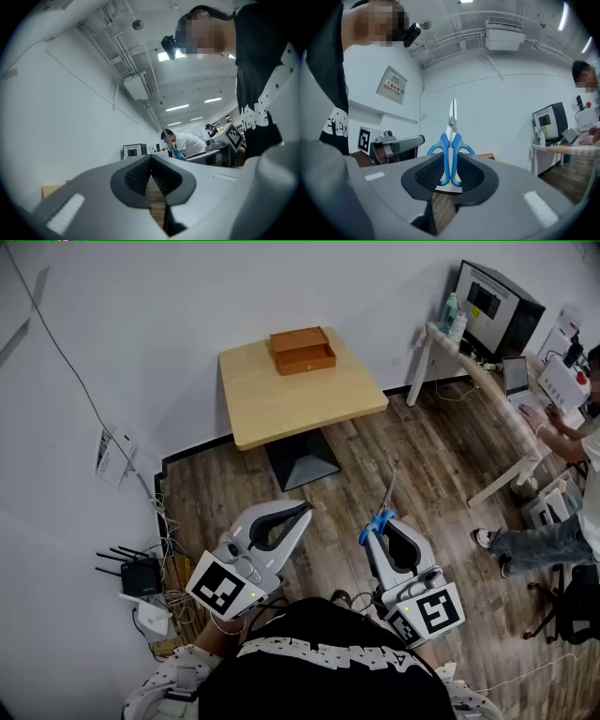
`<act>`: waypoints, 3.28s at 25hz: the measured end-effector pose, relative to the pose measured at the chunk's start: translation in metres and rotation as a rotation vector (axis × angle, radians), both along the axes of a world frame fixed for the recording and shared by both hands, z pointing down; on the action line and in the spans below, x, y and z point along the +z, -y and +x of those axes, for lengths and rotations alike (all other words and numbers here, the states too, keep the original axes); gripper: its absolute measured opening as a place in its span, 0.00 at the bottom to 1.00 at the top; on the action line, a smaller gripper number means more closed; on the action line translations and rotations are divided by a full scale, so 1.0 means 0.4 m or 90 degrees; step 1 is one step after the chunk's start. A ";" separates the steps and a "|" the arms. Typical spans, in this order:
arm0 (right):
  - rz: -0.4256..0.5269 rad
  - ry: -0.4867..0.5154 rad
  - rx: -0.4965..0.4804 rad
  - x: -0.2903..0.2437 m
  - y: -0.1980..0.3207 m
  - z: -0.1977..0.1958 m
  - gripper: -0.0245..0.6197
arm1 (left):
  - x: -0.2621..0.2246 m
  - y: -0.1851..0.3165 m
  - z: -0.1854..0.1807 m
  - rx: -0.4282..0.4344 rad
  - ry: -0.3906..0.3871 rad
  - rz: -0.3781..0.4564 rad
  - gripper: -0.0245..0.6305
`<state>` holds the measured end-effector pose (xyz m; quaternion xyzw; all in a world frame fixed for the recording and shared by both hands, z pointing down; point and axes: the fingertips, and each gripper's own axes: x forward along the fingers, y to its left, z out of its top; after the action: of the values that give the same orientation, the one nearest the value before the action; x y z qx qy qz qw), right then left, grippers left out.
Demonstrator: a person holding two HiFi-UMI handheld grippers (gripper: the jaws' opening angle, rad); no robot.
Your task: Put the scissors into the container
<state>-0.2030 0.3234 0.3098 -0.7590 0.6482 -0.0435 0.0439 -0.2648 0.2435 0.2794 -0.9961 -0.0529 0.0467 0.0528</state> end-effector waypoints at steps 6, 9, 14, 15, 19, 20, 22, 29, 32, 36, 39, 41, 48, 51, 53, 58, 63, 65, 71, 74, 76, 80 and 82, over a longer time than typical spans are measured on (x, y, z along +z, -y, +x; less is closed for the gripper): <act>-0.001 0.008 -0.009 0.003 -0.010 0.023 0.20 | 0.001 -0.008 0.018 -0.016 0.002 -0.008 0.04; 0.010 0.004 -0.017 -0.003 -0.015 0.039 0.20 | 0.003 -0.020 0.035 -0.019 0.012 -0.008 0.04; 0.011 0.010 -0.021 0.001 -0.034 0.085 0.20 | 0.000 -0.040 0.073 -0.027 0.006 0.006 0.04; 0.011 0.011 -0.021 0.002 -0.039 0.093 0.20 | 0.001 -0.043 0.080 -0.030 0.005 0.004 0.04; 0.013 0.012 -0.025 0.007 -0.061 0.124 0.20 | 0.000 -0.065 0.110 -0.032 0.001 0.000 0.04; 0.012 0.013 -0.026 0.009 -0.067 0.133 0.20 | -0.001 -0.073 0.118 -0.032 -0.001 0.000 0.04; 0.014 0.015 -0.029 0.013 -0.081 0.149 0.20 | 0.000 -0.090 0.133 -0.033 0.000 0.000 0.04; 0.019 0.027 -0.036 0.039 -0.120 0.173 0.20 | 0.023 -0.133 0.144 -0.047 0.022 0.016 0.04; 0.022 0.031 -0.041 0.045 -0.122 0.177 0.20 | 0.023 -0.137 0.142 -0.054 0.033 0.028 0.04; 0.020 0.036 -0.047 0.055 -0.114 0.183 0.20 | 0.023 -0.123 0.148 -0.064 0.038 0.032 0.04; 0.010 0.038 -0.046 0.065 -0.107 0.199 0.20 | 0.034 -0.114 0.165 -0.061 0.041 0.029 0.04; 0.004 0.034 -0.039 0.067 -0.096 0.219 0.20 | 0.046 -0.101 0.183 -0.057 0.045 0.017 0.04; -0.005 0.011 -0.007 0.057 -0.026 0.287 0.20 | 0.042 -0.020 0.264 -0.022 0.030 0.012 0.04; -0.014 0.010 0.001 0.061 0.028 0.313 0.20 | 0.047 0.037 0.294 -0.017 0.024 -0.002 0.04; -0.016 0.017 0.007 0.061 0.066 0.328 0.20 | 0.056 0.079 0.311 -0.016 0.031 -0.013 0.04; -0.025 0.005 0.015 0.051 0.171 0.375 0.20 | 0.054 0.192 0.360 -0.013 0.025 -0.016 0.04; -0.029 -0.001 0.017 0.046 0.266 0.417 0.20 | 0.060 0.287 0.400 -0.015 0.021 -0.022 0.04; -0.028 -0.001 0.019 0.040 0.302 0.429 0.20 | 0.062 0.325 0.413 -0.016 0.020 -0.025 0.04; -0.026 -0.010 0.027 0.024 0.386 0.466 0.20 | 0.048 0.413 0.452 -0.003 0.009 -0.027 0.04; -0.029 -0.004 0.031 0.030 0.423 0.477 0.20 | 0.038 0.444 0.459 0.008 0.004 -0.018 0.04; -0.030 -0.002 0.036 0.032 0.451 0.480 0.20 | 0.037 0.469 0.459 0.013 0.000 -0.015 0.04; -0.029 -0.002 0.041 0.027 0.505 0.496 0.20 | 0.039 0.535 0.471 0.009 -0.009 -0.018 0.04; -0.030 -0.002 0.045 0.028 0.527 0.507 0.20 | 0.037 0.557 0.481 0.012 0.000 -0.020 0.04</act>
<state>0.0000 0.1125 0.3209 -0.7820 0.6201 -0.0559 0.0267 -0.0726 0.0207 0.2943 -0.9962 -0.0618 0.0484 0.0367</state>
